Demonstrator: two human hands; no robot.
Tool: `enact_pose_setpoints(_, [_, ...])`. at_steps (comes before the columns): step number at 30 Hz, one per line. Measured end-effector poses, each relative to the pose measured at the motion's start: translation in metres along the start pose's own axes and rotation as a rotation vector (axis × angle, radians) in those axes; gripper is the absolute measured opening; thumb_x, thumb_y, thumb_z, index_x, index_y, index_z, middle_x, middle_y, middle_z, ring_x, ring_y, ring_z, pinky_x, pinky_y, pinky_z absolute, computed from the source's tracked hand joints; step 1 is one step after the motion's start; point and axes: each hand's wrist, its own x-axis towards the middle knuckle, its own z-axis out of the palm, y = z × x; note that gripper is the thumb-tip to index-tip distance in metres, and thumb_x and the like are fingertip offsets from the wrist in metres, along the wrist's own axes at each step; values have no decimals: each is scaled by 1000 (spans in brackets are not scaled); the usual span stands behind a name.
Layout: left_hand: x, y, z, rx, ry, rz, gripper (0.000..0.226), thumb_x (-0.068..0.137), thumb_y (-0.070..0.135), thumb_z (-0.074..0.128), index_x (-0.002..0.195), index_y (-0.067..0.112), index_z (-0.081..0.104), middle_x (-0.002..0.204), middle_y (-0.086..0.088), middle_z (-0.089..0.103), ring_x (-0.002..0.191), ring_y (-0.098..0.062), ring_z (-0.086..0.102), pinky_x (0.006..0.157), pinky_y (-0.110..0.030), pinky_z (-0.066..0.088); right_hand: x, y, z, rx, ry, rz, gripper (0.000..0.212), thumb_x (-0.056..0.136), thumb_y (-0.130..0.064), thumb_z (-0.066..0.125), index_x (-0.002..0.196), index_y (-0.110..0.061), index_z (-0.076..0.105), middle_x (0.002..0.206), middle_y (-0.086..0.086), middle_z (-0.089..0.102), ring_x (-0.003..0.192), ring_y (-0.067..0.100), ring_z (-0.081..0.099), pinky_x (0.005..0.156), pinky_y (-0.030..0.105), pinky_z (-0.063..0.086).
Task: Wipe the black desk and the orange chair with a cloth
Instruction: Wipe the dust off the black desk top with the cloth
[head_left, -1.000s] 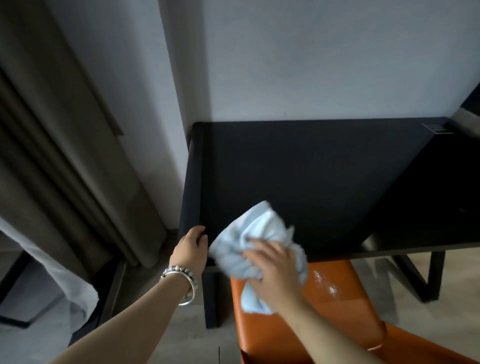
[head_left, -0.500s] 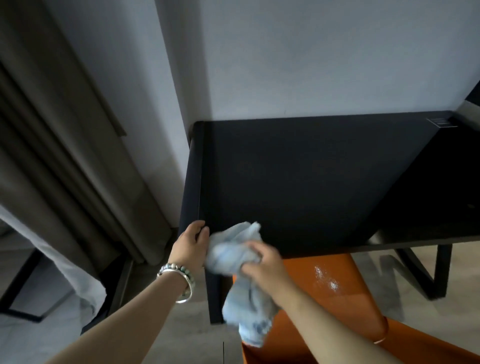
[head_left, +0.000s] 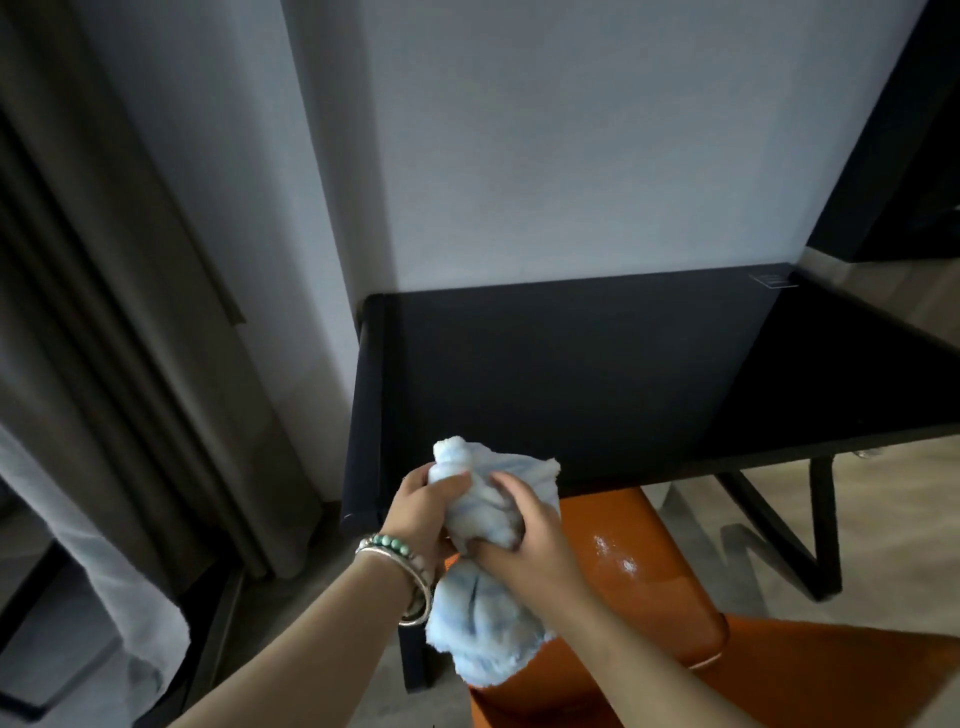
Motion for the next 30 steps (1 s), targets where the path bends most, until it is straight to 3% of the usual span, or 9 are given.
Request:
enact_pose_setpoints(2, [-10, -2, -6, -29, 23, -9, 13, 91, 15, 55, 101, 7, 57, 81, -16, 62, 53, -24, 60, 37, -22, 42, -18, -4, -7, 124, -39, 10, 56, 72, -45, 67, 125, -43, 47, 122, -21, 52, 115, 0, 50, 98, 28, 46])
enact_pose_setpoints(5, [-26, -7, -4, -63, -45, 13, 9, 90, 14, 55, 95, 9, 61, 81, -13, 67, 67, -24, 67, 59, -34, 57, -44, -5, -25, 359, 85, 86, 49, 75, -43, 70, 121, -42, 52, 129, -12, 53, 119, 6, 51, 100, 34, 46])
enact_pose_setpoints(8, [-50, -5, 16, -86, -97, -4, 10, 90, 19, 55, 91, 14, 64, 87, -11, 69, 84, -26, 67, 76, -38, 55, -59, -6, -56, 503, 157, 206, 40, 87, -28, 65, 123, -33, 49, 122, -6, 59, 107, 10, 61, 86, 32, 52])
enact_pose_setpoints(12, [-72, 6, 50, -112, -144, 0, 20, 90, 25, 56, 102, 13, 64, 98, -13, 69, 98, -29, 66, 92, -43, 51, -72, -21, -89, 704, 94, 324, 16, 97, -29, 48, 98, -17, 59, 95, 6, 66, 80, 18, 65, 69, 33, 53])
enact_pose_setpoints(16, [-70, 5, 85, -135, -103, 2, 23, 90, 33, 56, 92, 13, 67, 82, -9, 71, 86, -23, 67, 77, -34, 52, -78, -17, -123, 927, -63, 434, 38, 92, -41, 51, 90, -14, 78, 99, 15, 72, 86, 27, 71, 77, 39, 54])
enact_pose_setpoints(20, [-51, -16, 142, -45, -110, -41, 33, 87, 42, 57, 99, 13, 67, 100, -12, 71, 97, -27, 65, 83, -38, 51, -72, 15, -192, 897, -54, 458, 37, 79, -33, 65, 110, -13, 66, 103, 17, 71, 94, 33, 69, 86, 45, 51])
enact_pose_setpoints(24, [-27, -53, 220, 44, -155, -21, 53, 75, 45, 70, 117, 16, 60, 112, -11, 68, 103, -28, 65, 93, -47, 51, -64, 60, -276, 876, -80, 460, 34, 88, -31, 59, 114, -9, 64, 104, 19, 70, 94, 33, 69, 83, 44, 53])
enact_pose_setpoints(28, [-16, -76, 279, 62, -18, 28, 37, 80, 25, 71, 113, 15, 59, 106, -10, 69, 96, -25, 67, 82, -41, 56, -50, 98, -317, 646, 44, 356, 28, 89, -26, 62, 116, -20, 59, 103, 8, 72, 94, 24, 69, 87, 43, 54])
enact_pose_setpoints(30, [-11, -79, 297, 15, 65, 44, 28, 82, 22, 70, 107, 16, 61, 103, -11, 69, 94, -26, 67, 81, -42, 56, -35, 106, -326, 480, 148, 297, 41, 85, -23, 68, 122, -21, 51, 115, 8, 66, 101, 22, 65, 90, 41, 52])
